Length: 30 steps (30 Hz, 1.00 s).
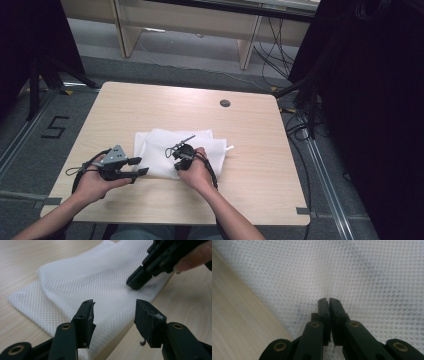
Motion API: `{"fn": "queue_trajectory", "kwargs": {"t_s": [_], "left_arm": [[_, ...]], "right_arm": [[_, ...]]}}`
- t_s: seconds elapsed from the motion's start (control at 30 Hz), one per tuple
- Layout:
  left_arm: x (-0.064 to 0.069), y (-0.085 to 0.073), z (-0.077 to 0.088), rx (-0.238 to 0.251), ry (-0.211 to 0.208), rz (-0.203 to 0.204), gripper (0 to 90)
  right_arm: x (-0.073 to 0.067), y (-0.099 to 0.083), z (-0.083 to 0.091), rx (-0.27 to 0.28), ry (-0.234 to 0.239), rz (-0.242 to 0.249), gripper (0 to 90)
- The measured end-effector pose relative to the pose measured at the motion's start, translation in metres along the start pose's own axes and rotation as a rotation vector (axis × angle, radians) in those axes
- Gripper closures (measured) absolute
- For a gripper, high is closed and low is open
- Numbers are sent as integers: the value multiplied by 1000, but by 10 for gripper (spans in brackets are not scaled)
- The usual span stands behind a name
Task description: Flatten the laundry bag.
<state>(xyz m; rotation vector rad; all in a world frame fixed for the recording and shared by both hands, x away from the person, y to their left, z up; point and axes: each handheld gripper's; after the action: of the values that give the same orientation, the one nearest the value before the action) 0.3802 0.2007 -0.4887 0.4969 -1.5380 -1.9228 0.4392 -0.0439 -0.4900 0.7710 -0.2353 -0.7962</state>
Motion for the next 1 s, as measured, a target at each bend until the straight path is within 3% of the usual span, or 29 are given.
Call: {"fn": "queue_trajectory", "kwargs": {"t_s": [0.1,0.23,0.27,0.4,0.43,0.47,0.5,0.53,0.6,0.63,0.7,0.73,0.87,0.9,0.97,1.0], "left_arm": [[-1,1,2,4,11,15,537],[-1,-2,0,-28,8,26,594],[-2,-3,-1,-36,2,21,604],[-2,-7,-2,-68,14,16,639],[-4,-8,-2,-76,10,11,651],[-5,-9,-3,-94,18,34,657],[-6,-9,-3,-100,21,3,663],[-6,-9,-3,-100,21,3,671],[-5,-9,-5,-89,25,17,680],[-4,-8,-6,-95,20,29,688],[-4,-5,-8,-84,5,15,700],[-3,-3,-9,-106,-1,23,701],[-1,8,-19,-131,-27,-26,714],[3,9,-24,-116,-20,3,715],[3,10,-27,-118,-33,-2,714],[5,12,-34,-137,-48,-27,713]], "right_arm": [[-3,1,0,-7,18,7,879],[-5,2,1,-12,29,0,848],[-5,4,5,19,61,7,830],[2,11,20,73,42,5,792],[14,15,29,99,6,-16,764],[22,17,34,100,-9,-24,752],[31,18,37,100,-27,-37,743],[41,18,40,105,-55,-37,736],[48,18,41,108,-66,-44,726],[58,18,44,97,-89,-68,714],[72,18,46,86,-118,-84,696],[83,19,45,90,-138,-91,667],[97,22,44,98,-171,-100,614],[99,23,44,91,-176,-114,605],[102,24,41,83,-186,-116,586],[104,24,39,90,-183,-104,576]]}}
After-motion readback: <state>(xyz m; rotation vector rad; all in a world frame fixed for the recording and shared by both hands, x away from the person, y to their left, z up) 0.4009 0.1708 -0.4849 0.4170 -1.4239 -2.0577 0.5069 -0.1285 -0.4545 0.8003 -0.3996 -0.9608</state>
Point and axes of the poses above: each handheld gripper's, and its own axes: z roughly backward along the jaws, y roughly out of its top, x roughly to its right, and after that the axes turned 15 degrees about x, right-handed
